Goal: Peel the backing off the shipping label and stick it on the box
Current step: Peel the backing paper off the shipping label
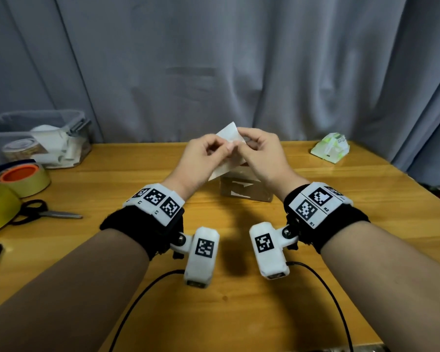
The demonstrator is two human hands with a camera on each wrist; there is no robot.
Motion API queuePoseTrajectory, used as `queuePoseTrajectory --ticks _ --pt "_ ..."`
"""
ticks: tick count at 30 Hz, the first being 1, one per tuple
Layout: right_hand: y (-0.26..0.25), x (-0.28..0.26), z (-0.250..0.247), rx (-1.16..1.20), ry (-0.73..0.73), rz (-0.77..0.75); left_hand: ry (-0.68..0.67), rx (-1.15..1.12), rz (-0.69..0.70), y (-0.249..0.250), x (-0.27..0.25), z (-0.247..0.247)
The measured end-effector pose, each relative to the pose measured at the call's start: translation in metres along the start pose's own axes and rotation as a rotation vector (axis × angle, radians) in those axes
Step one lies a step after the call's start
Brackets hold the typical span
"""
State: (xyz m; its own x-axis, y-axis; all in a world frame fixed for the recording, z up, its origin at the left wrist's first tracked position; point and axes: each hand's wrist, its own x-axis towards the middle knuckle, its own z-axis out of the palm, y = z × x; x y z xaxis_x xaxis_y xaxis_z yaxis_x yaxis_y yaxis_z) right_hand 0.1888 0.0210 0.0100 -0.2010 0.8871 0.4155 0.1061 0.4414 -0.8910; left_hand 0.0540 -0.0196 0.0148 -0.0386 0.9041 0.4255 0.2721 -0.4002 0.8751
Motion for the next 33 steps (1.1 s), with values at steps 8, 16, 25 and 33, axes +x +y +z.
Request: queuePoseTrajectory --ticks 8,16,25,33 --pt "0.011 -0.007 -0.002 -0.475 -0.043 -0.233 0.097 -0.355 -0.345 0.005 0.008 -0.004" --pt "0.014 -0.004 0.0 -0.607 0.017 -0.3 -0.016 -0.421 -0.449 0.008 0.003 -0.003" --pt "0.011 -0.009 0.004 -0.394 0.021 -0.226 0.101 -0.327 -0.242 0.001 0.002 -0.009" --pt "0.009 -0.006 0.007 -0.244 -0.027 -0.206 0.031 -0.253 -0.162 0.002 -0.001 -0.012"
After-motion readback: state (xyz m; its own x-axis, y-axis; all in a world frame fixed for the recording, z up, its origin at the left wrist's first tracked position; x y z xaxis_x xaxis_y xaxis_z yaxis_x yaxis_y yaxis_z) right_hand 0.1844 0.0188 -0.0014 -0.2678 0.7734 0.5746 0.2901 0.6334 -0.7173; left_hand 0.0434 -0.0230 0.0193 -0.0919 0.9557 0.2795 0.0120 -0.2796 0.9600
